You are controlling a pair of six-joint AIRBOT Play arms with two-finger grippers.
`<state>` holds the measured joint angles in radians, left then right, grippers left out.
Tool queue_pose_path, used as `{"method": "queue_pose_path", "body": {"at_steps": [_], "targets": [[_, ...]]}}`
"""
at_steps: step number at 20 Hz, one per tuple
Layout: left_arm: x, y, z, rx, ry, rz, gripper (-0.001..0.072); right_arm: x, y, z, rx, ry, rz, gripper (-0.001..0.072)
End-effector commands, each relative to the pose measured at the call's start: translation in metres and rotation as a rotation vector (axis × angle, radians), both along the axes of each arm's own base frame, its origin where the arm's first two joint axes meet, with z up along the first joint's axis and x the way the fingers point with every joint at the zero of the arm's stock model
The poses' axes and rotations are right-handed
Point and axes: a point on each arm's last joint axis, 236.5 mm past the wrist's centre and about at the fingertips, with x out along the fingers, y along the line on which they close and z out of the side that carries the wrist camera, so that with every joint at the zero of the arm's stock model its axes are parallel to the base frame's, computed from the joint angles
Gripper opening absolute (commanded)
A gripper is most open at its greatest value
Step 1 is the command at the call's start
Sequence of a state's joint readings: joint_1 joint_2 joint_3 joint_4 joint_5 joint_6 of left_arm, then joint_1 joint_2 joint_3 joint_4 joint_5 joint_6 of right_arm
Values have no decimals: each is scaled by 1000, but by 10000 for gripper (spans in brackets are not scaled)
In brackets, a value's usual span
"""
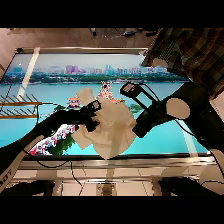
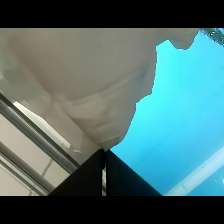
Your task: Fold the clothes and pants, and hang the long-sleeved shirts on hangers.
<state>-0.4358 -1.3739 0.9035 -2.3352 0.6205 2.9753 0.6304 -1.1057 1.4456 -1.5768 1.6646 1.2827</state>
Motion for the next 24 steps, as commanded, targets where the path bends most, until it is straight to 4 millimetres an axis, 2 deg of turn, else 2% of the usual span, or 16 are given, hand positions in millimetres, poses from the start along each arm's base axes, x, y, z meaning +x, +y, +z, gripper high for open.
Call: {"method": "queue_pose_path", "body": {"at_steps": [1,3,4,6,7,9,11,12,15,17,19,21,23,24], "targets": [[11,4,0,1,-19,50,35,0,3,3,19,-7,-3,24],[14,7,7,-22,-4,101,35,1,2,3,17,-12,-5,24],[23,13,23,-52,-24,157,35,3,-1,3,7,-23,-10,24],[49,35,76,-130,-145,281,34,16,-2,10,13,-87,-21,24],[59,50,112,-167,-237,329,34,24,1,17,38,-137,-23,23],[62,77,189,-239,-398,385,33,42,13,38,121,-259,-21,23],[50,101,269,-310,-562,421,34,59,27,75,242,-419,-21,23],[40,111,308,-343,-641,432,34,68,34,103,316,-518,-22,23],[3,137,418,-423,-878,453,33,83,47,204,546,-835,-13,23],[-19,144,472,-449,-1000,444,34,82,49,267,670,-1009,-7,20],[-37,149,512,-471,-1086,437,33,77,46,312,738,-1140,10,20],[-48,153,535,-467,-1148,433,34,71,42,344,782,-1243,24,20],[-53,151,539,-473,-1146,420,34,67,39,362,811,-1299,27,20],[-53,144,529,-483,-1084,402,33,68,40,360,808,-1296,27,20]]}}
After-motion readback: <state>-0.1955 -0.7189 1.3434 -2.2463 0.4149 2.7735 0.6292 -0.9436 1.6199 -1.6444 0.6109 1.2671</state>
